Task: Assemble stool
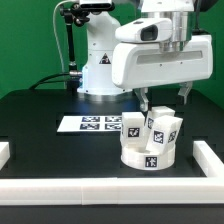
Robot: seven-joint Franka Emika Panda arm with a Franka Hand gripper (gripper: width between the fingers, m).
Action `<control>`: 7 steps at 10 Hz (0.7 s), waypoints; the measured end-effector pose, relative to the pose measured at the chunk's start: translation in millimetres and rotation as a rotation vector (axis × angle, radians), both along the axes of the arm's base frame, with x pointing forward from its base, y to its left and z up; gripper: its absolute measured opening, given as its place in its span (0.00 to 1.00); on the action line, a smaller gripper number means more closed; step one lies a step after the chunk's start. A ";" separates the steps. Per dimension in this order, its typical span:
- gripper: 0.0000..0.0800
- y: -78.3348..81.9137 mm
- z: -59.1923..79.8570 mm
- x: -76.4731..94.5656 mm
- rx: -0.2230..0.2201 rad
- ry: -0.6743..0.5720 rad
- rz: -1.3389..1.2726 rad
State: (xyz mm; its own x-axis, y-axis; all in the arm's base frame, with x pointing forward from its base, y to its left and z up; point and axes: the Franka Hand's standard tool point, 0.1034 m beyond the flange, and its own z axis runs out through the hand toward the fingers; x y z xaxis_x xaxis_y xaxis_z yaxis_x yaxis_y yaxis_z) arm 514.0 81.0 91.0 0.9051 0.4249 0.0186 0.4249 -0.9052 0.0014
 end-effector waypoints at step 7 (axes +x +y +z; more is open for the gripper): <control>0.47 -7.2 -3.9 4.2 -0.004 -0.024 -0.011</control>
Offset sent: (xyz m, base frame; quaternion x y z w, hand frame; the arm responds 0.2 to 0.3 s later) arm -0.0013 -0.0030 -0.0067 0.0029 0.0114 -0.0045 0.9999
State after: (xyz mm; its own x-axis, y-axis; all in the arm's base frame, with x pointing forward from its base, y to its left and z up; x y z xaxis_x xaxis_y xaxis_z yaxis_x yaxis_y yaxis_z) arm 518.1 73.7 87.1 0.9090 0.4149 0.0390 0.4147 -0.9098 0.0153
